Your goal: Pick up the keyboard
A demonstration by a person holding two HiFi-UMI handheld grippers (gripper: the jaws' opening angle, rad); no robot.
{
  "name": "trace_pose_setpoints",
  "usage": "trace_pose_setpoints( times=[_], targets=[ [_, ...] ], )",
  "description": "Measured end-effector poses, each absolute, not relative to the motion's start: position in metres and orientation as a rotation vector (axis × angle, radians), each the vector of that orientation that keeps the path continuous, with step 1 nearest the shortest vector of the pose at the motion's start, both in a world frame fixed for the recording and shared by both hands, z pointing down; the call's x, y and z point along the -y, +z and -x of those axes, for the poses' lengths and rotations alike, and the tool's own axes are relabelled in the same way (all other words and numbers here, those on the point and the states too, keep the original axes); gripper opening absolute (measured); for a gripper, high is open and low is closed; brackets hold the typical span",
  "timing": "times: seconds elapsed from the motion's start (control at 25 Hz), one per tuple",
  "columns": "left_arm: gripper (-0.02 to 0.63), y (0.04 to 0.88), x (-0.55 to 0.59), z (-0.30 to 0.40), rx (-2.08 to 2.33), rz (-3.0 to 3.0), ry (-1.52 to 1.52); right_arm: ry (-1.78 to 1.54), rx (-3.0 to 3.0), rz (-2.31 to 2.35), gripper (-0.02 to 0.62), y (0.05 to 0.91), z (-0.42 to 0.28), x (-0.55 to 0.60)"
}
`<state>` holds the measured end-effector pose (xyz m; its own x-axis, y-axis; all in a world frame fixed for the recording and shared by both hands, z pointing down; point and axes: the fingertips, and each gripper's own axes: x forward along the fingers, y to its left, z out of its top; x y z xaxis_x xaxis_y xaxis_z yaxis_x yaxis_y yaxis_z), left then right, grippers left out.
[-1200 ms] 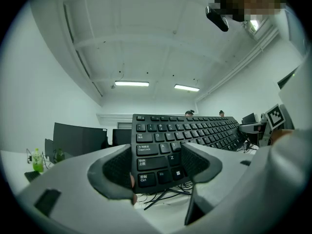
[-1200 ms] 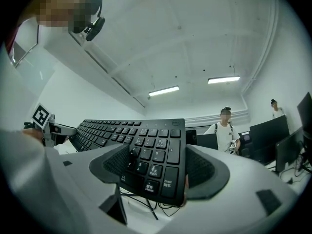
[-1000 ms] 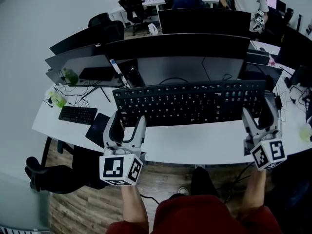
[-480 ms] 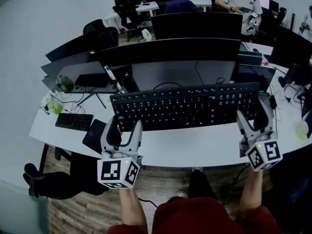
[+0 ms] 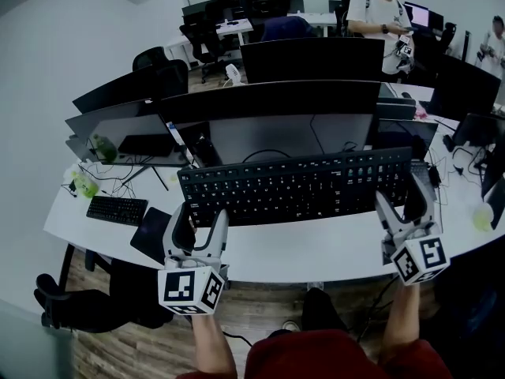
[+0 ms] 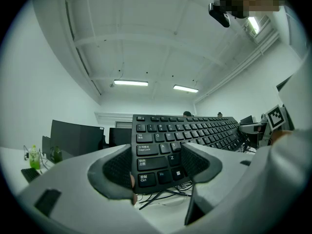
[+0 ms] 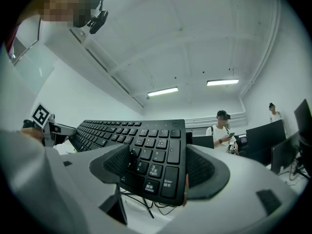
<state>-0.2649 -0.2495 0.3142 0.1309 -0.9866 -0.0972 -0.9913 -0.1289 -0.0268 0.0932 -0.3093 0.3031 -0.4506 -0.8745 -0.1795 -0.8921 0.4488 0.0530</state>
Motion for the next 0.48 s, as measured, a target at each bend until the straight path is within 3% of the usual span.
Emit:
trace_pose_setpoints(
  times=[0.48],
  targets=[
    [0.305,0.3127,0.2469,0.2621,-2.006,2.312,0.096,0.232,-2.56,1.583,0.353,0.2983,-0.0969,0.3036]
  ],
)
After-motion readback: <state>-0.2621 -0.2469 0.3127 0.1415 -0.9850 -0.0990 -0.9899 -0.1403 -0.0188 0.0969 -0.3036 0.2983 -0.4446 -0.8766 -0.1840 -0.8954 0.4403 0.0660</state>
